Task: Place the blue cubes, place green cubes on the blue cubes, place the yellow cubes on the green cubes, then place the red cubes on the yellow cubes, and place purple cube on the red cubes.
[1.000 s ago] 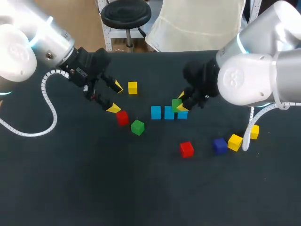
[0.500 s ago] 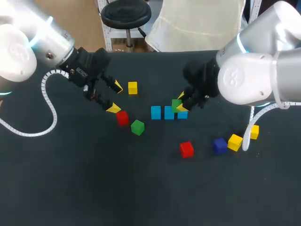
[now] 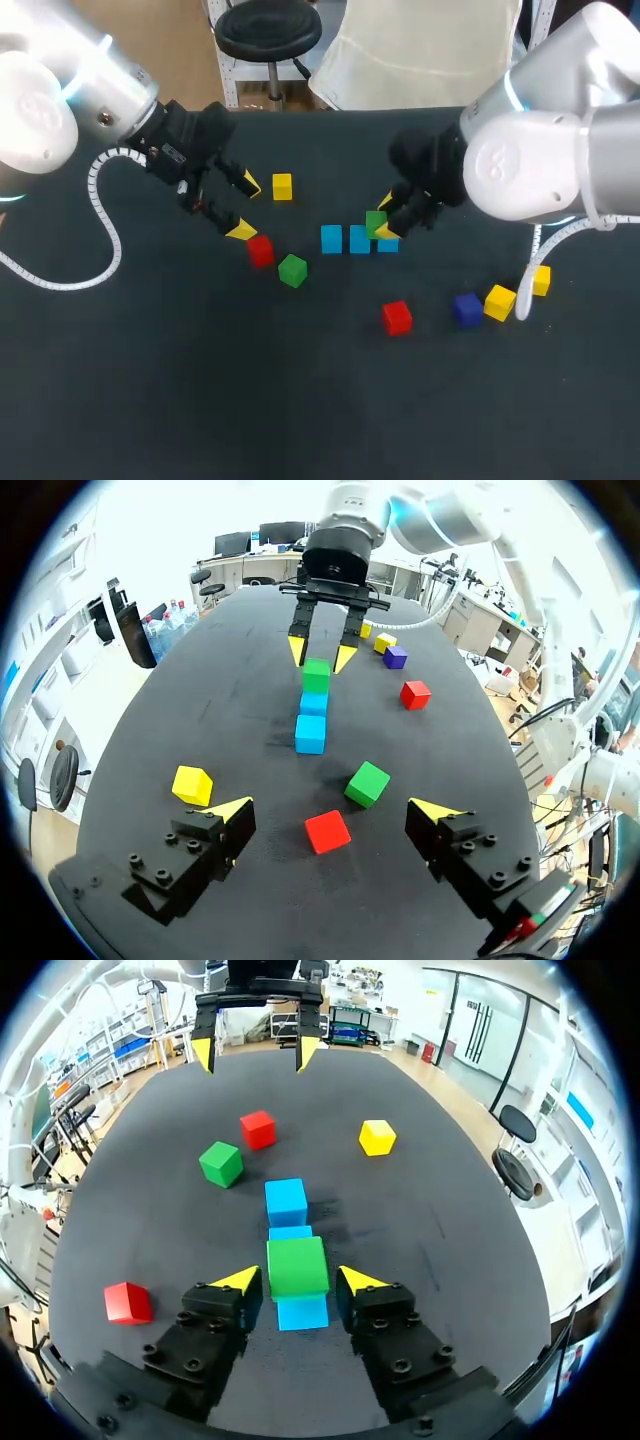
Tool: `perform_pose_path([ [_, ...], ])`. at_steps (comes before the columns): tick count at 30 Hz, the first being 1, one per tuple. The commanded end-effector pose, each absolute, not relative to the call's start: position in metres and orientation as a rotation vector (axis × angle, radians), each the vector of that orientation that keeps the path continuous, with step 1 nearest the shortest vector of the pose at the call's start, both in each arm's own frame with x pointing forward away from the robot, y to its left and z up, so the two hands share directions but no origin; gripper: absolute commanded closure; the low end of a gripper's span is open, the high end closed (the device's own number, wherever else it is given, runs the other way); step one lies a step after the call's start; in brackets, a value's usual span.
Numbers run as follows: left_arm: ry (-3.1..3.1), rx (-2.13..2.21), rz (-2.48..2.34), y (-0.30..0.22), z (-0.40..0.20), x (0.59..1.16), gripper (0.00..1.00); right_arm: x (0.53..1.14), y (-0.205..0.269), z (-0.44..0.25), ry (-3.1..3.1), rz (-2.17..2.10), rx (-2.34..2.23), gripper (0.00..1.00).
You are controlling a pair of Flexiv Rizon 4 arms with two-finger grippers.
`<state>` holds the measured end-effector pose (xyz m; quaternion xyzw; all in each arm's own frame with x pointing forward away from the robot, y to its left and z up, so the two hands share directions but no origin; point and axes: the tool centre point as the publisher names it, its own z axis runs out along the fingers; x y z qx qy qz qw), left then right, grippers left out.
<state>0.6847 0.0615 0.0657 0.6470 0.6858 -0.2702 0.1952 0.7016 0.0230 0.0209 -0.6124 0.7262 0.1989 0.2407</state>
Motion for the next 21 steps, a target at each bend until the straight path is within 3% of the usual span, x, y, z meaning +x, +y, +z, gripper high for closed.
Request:
perform_pose_path([
  [1, 1.917, 1.814, -0.757, 0.063, 0.065, 0.684, 0.0, 0.703, 0.022, 0.02, 1.982, 0.555, -1.677, 0.23],
  [3, 1.917, 1.814, -0.757, 0.063, 0.065, 0.684, 0.0, 0.703, 0.021, 0.021, 1.985, 0.554, -1.676, 0.0],
  [11, 1.917, 1.814, -0.757, 0.063, 0.065, 0.684, 0.0, 0.703, -0.002, 0.038, 1.953, 0.601, -1.617, 0.0],
  [21, 1.917, 1.814, -0.757, 0.063, 0.065, 0.684, 0.0, 0.699, -0.07, 0.064, 1.802, 0.746, -1.594, 0.0],
])
